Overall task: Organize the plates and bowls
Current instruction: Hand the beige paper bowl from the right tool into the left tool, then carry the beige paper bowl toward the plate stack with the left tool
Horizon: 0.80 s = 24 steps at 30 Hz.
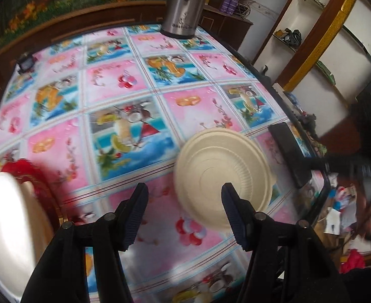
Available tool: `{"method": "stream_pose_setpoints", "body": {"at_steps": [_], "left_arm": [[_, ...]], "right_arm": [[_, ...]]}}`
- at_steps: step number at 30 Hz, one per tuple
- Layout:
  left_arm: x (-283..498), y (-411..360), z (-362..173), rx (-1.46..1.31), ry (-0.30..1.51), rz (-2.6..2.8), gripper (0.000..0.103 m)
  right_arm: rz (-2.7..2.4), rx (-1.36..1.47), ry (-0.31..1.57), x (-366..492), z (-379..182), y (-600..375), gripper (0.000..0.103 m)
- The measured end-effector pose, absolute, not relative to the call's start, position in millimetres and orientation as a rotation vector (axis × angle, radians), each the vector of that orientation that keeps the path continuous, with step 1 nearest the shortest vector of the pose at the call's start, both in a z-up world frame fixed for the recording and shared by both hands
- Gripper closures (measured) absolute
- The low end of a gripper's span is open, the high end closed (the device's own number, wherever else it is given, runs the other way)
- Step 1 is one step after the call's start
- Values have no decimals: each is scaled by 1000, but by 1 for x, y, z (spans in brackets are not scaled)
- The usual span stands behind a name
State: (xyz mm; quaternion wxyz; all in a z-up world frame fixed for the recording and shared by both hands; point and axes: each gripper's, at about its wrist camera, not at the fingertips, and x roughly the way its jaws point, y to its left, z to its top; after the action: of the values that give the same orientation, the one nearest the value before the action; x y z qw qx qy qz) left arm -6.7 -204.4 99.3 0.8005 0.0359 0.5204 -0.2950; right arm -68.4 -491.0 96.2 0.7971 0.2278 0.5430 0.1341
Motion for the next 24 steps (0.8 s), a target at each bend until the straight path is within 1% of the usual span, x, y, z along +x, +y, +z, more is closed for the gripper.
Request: {"method": "stream_pose_setpoints", "body": {"at_steps": [1,2,7,9,10,12,15,16,17,18,24], "left_arm": [[-3,-208,95,75,1133,-639,46],[1,-213,90,71,1152,-647,50],[14,-226,73,99,1183,-647,52],[20,-228,64,108,1204,-645,65],[21,-228,61,107,1212,-654,68],[21,-232,54,128,1220,-659,78],[15,-237,50,190,1203,-656,87],[11,-239,50,212,1186,-657,88],[8,-240,51,232,1170,-657,88],[4,-242,52,258,1153,-653,88],[-13,-242,69,363,1041,-609,88]], "right_arm": [[290,511,1174,-74,93,-490,63],[291,520,1185,-76,90,-484,63],[273,610,1238,-92,58,-474,63],[276,642,1243,-91,49,-472,63],[271,647,1244,-90,47,-471,63],[261,663,1250,-86,40,-470,63],[247,658,1256,-80,34,-466,63],[242,658,1250,-79,33,-466,64],[244,656,1243,-78,34,-465,70],[252,649,1239,-77,35,-463,83],[248,601,1244,-74,44,-458,85]]}}
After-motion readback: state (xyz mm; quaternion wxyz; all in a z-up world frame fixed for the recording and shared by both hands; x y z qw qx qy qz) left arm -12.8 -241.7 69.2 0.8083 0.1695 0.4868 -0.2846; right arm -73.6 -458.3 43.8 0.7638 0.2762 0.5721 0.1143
